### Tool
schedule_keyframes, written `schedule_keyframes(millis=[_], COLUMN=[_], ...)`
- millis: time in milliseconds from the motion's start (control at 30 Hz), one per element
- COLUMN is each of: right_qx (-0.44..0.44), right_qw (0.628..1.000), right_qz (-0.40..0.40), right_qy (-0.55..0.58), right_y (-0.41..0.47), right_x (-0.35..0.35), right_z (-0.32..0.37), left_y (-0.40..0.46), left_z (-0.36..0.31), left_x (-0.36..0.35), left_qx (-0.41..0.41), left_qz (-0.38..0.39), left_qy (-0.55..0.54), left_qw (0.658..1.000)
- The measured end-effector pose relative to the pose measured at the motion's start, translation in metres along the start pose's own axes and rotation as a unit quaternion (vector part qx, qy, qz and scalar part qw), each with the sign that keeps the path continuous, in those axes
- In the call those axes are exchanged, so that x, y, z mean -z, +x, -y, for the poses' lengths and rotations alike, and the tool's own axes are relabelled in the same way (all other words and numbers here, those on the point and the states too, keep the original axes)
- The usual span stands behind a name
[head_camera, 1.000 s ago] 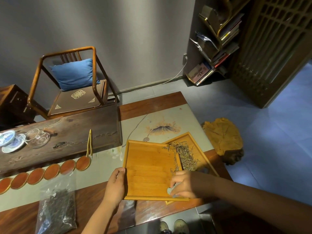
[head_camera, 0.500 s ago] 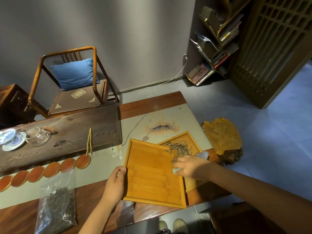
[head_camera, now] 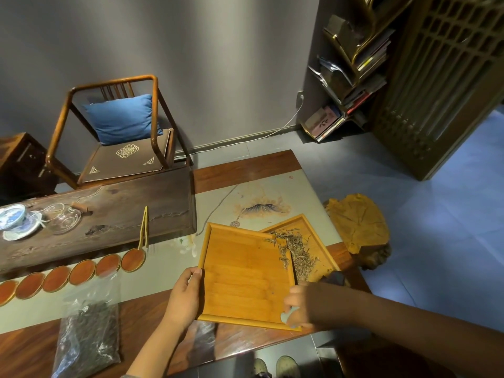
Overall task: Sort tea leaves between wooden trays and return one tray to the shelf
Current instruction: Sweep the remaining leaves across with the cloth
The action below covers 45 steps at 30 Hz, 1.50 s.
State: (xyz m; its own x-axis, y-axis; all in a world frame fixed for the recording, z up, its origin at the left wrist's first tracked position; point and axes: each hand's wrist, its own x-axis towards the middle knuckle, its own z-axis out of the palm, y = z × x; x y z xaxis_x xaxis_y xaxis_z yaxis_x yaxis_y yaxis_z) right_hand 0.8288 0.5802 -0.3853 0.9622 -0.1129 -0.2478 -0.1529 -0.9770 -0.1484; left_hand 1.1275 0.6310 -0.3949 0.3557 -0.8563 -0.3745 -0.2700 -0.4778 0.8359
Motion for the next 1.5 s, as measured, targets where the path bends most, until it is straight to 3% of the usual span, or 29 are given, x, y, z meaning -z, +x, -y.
schedule_keyframes(millis=[200, 333, 433, 533, 833, 1133, 1333, 1500], right_qx=[-0.008, -0.076, -0.077, -0.19, -0.37, -0.32, -0.364, -0.414], right_qw=[0.997, 0.987, 0.987, 0.974, 0.928, 0.905, 0.883, 0.878], right_qz=[0.03, 0.063, 0.106, 0.119, -0.015, -0.249, -0.258, -0.198], right_qy=[-0.065, -0.129, -0.09, -0.039, 0.037, 0.127, 0.143, 0.136], right_y=[0.003, 0.02, 0.034, 0.041, 0.052, 0.096, 0.11, 0.093], right_x=[-0.011, -0.005, -0.01, -0.013, -0.024, -0.01, -0.018, -0.036], right_z=[-0.006, -0.016, -0.034, -0.05, -0.087, -0.06, -0.056, -0.068], left_y=[-0.001, -0.002, -0.003, -0.005, -0.002, 0.003, -0.003, 0.0], left_z=[-0.003, -0.007, -0.005, -0.001, -0.001, -0.007, -0.008, -0.008], left_x=[-0.002, -0.001, 0.003, 0.007, 0.015, 0.014, 0.012, 0.022], left_qx=[-0.013, -0.024, -0.019, -0.009, 0.005, -0.002, -0.011, -0.011], left_qz=[0.003, 0.008, 0.012, 0.016, 0.013, 0.019, 0.024, 0.005], left_qy=[0.017, 0.024, 0.022, 0.023, 0.016, 0.015, 0.014, 0.011], left_qw=[1.0, 0.999, 1.0, 1.0, 1.0, 1.0, 1.0, 1.0])
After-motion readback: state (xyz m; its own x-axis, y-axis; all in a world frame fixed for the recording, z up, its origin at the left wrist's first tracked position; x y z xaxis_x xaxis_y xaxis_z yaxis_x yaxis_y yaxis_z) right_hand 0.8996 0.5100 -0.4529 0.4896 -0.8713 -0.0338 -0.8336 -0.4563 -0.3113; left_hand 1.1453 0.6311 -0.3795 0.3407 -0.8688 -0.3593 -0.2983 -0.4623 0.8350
